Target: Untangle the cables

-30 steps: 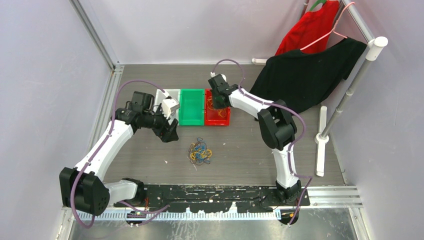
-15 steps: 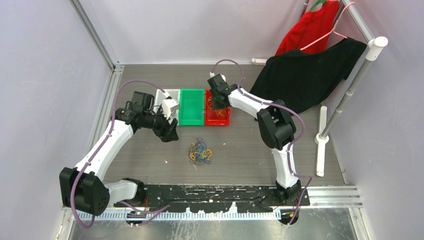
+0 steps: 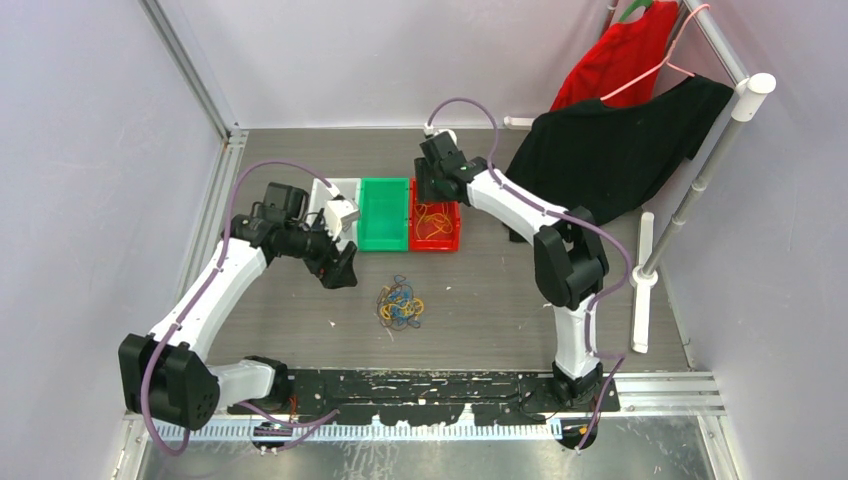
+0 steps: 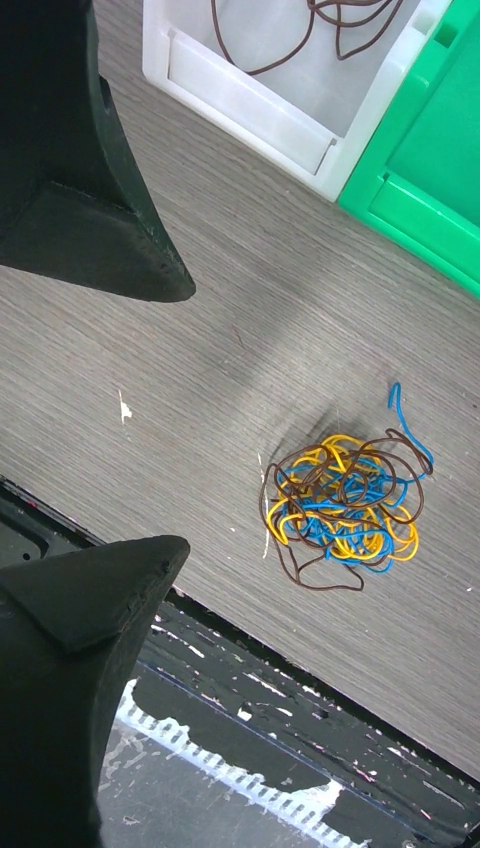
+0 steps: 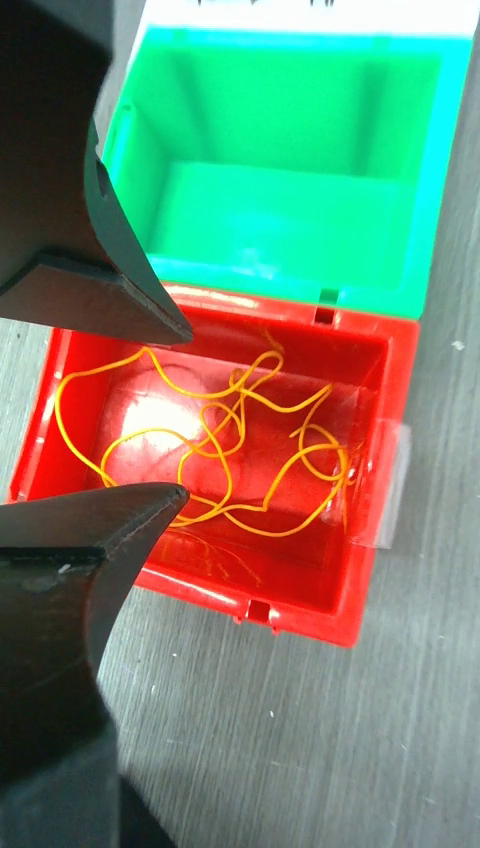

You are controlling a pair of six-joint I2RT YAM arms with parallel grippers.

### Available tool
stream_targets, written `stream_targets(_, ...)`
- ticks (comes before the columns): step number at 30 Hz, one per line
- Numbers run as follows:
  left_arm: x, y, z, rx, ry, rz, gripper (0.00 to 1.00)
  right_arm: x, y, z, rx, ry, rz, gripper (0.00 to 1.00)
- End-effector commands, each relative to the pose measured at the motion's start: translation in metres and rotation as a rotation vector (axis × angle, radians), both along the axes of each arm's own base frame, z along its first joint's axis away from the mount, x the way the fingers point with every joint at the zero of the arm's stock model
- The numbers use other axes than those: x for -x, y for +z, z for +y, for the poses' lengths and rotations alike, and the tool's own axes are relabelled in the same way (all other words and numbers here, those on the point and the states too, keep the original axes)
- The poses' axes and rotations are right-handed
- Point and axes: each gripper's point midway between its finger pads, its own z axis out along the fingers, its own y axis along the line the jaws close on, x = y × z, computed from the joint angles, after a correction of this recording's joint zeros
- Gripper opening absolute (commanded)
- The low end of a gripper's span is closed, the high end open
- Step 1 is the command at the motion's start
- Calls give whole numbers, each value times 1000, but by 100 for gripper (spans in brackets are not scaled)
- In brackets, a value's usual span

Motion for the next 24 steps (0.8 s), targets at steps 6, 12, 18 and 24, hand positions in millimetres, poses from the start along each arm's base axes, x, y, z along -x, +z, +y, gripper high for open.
stream_targets(6, -7, 14, -7, 43, 8, -7, 87, -6, 96, 2, -140, -13, -162, 60)
stream_targets(12, -7, 1, -24, 86, 3, 41, 79, 28, 89, -11, -202, -45, -138, 62)
stream_targets(18, -12, -30, -49, 93, 12, 162, 59, 81, 76, -27, -279, -60, -102, 56)
stream_targets(24, -15, -53, -79, 80, -18, 190, 56, 128, 51, -39, -305, -73, -39, 52)
